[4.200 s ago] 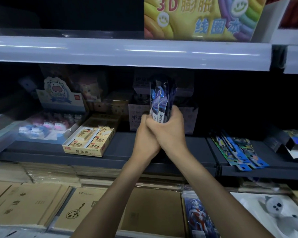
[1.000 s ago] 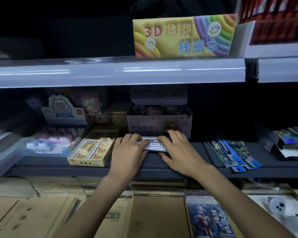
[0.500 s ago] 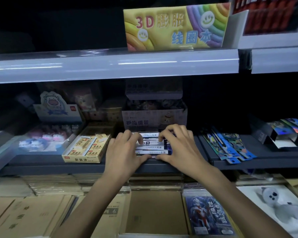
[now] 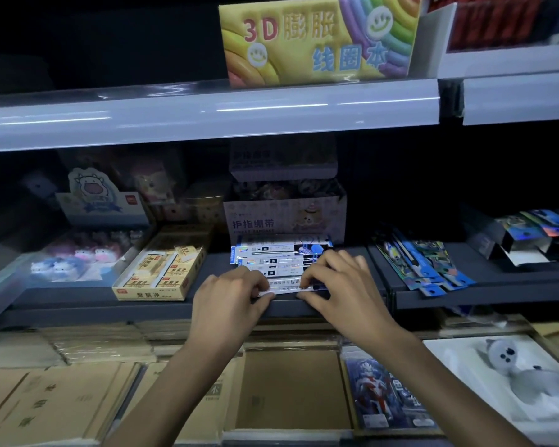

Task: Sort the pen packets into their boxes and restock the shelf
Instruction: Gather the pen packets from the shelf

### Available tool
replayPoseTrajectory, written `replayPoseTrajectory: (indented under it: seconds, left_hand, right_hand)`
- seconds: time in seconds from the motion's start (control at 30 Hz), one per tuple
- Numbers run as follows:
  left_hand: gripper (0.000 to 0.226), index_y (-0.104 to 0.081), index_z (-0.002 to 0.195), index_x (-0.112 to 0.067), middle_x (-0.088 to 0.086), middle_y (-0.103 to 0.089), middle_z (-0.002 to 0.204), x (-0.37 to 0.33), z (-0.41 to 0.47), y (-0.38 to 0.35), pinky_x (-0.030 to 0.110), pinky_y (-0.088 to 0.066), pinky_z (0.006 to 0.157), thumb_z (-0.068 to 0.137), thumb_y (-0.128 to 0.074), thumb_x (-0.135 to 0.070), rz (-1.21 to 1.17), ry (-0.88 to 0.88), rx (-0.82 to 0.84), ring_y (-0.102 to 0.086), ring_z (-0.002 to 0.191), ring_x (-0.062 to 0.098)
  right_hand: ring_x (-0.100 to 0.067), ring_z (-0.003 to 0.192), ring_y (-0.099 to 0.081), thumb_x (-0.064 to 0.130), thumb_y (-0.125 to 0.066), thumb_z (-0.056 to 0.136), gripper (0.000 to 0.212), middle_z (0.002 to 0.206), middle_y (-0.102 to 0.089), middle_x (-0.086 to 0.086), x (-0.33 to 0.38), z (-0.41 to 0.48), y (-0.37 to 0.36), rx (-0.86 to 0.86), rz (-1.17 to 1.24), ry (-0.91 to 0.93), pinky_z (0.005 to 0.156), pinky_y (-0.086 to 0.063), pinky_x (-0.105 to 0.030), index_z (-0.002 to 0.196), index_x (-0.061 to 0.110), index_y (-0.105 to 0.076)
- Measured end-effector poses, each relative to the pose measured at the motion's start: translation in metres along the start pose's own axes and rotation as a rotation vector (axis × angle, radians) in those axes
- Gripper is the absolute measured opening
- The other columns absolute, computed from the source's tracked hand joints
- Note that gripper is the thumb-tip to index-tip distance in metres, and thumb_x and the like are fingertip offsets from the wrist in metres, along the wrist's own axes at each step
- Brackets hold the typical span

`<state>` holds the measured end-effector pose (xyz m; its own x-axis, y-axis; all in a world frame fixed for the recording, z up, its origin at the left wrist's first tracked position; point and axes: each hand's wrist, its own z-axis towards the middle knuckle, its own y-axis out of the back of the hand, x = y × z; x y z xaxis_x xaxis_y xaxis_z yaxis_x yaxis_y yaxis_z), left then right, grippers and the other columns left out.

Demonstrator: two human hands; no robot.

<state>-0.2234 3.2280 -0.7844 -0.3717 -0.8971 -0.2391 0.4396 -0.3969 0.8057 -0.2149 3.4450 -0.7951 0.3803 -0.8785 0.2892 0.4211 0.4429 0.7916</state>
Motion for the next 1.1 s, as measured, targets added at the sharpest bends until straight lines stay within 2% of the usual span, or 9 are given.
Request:
replayPoseTrajectory:
  seconds: [0.13,0.33,0.6,0.8,0.9,1.1]
  left_hand:
    - [0.019,-0.067,0.077,-0.033,-0.016,-0.062,0.069,0.0,-0.003,0.001,0.03,-0.048,0.067,0.08,-0.084,-0.041,-0.004,0.003,-0.009,-0.061,0.065,0.006]
    - [0.02,-0.066,0.075,-0.033,-0.017,-0.061,0.066,-0.001,-0.005,0.002,0.028,-0.04,0.063,0.079,-0.084,-0.039,-0.006,0.02,-0.005,-0.06,0.064,0.006]
    - [0.017,-0.066,0.076,-0.033,-0.017,-0.06,0.067,-0.007,-0.009,0.003,0.032,-0.048,0.063,0.081,-0.081,-0.039,0.007,0.014,0.037,-0.061,0.066,0.006]
    - [0.021,-0.066,0.075,-0.032,-0.015,-0.058,0.065,-0.014,-0.013,0.003,0.031,-0.047,0.064,0.079,-0.084,-0.041,0.028,-0.026,0.027,-0.06,0.063,0.008]
    - [0.017,-0.068,0.081,-0.032,-0.015,-0.062,0.072,-0.024,-0.014,0.001,0.032,-0.049,0.068,0.082,-0.082,-0.043,0.015,-0.066,0.019,-0.064,0.068,0.009]
    - [0.021,-0.069,0.099,-0.034,-0.016,-0.066,0.094,-0.07,-0.008,-0.002,0.037,-0.054,0.072,0.09,-0.057,-0.05,-0.088,-0.146,0.023,-0.067,0.087,0.014]
  right_hand:
    - [-0.01,0.093,-0.046,0.039,-0.078,0.09,0.014,0.092,-0.049,0.015,-0.002,-0.005,0.001,-0.013,-0.001,0.008,0.085,-0.035,-0.033,0.091,0.033,-0.066]
    - [-0.009,0.094,-0.047,0.039,-0.076,0.091,0.011,0.093,-0.05,0.015,-0.005,-0.011,0.001,-0.019,0.027,0.013,0.085,-0.034,-0.031,0.093,0.032,-0.068]
    - [-0.013,0.096,-0.052,0.038,-0.079,0.089,0.016,0.096,-0.054,0.013,-0.01,-0.019,0.003,-0.023,0.02,0.026,0.086,-0.035,-0.032,0.097,0.029,-0.069]
    - [-0.014,0.095,-0.052,0.039,-0.079,0.089,0.016,0.095,-0.054,0.012,-0.012,-0.025,0.007,-0.041,0.016,0.042,0.086,-0.038,-0.033,0.096,0.029,-0.068]
    - [-0.015,0.095,-0.054,0.04,-0.076,0.09,0.016,0.097,-0.055,0.012,-0.017,-0.032,0.015,-0.076,0.005,0.035,0.085,-0.04,-0.034,0.097,0.028,-0.069]
    - [-0.015,0.098,-0.056,0.047,-0.06,0.095,0.022,0.1,-0.056,0.011,-0.037,-0.051,0.05,-0.184,-0.05,-0.036,0.089,-0.043,-0.035,0.102,0.028,-0.07]
